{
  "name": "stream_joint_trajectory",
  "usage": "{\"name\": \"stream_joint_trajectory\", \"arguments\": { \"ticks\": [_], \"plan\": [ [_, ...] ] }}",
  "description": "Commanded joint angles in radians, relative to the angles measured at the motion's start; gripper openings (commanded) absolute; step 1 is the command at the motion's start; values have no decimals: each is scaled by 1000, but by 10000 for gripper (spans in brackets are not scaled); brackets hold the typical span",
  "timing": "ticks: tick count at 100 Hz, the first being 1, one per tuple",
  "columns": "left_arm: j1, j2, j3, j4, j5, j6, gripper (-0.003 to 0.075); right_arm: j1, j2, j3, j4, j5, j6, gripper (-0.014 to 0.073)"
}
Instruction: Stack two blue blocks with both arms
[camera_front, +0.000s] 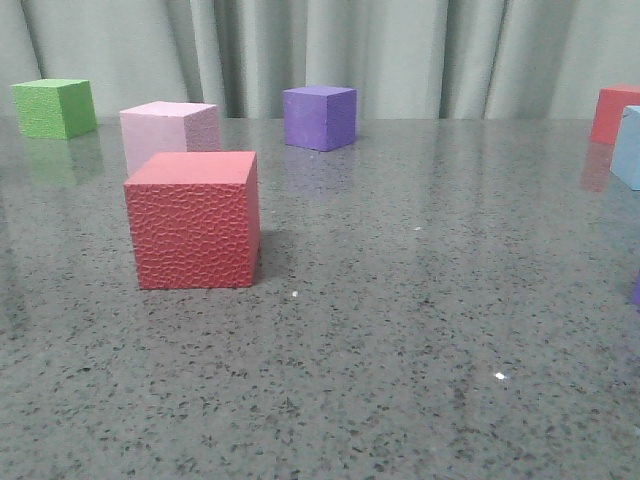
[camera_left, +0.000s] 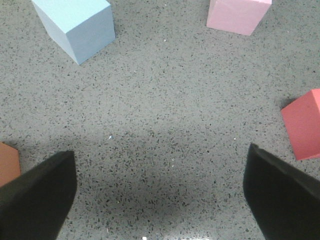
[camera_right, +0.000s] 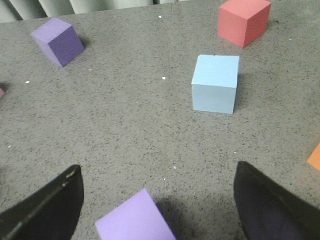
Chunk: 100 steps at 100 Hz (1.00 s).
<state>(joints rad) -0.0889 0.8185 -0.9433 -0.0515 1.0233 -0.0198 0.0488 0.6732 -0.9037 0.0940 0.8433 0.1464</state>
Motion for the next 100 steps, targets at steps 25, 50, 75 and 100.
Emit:
{"name": "stream_joint_trajectory", "arguments": {
  "ticks": [25,50,75,100],
  "plan": [
    [-4,-2,-35,-5,-38,0,640,-21,277,-201,-59,-80,17,610],
    [-4,-2,-35,-5,-38,0,640,-103,464,-307,-63,-98,16,610],
    [-4,-2,-35,-5,-38,0,640,-122,629,-394,-85,-106,13,610],
    [-4,-2,-35,-5,-38,0,640,-122,771,-469,-94,-102,10,610]
  ]
}}
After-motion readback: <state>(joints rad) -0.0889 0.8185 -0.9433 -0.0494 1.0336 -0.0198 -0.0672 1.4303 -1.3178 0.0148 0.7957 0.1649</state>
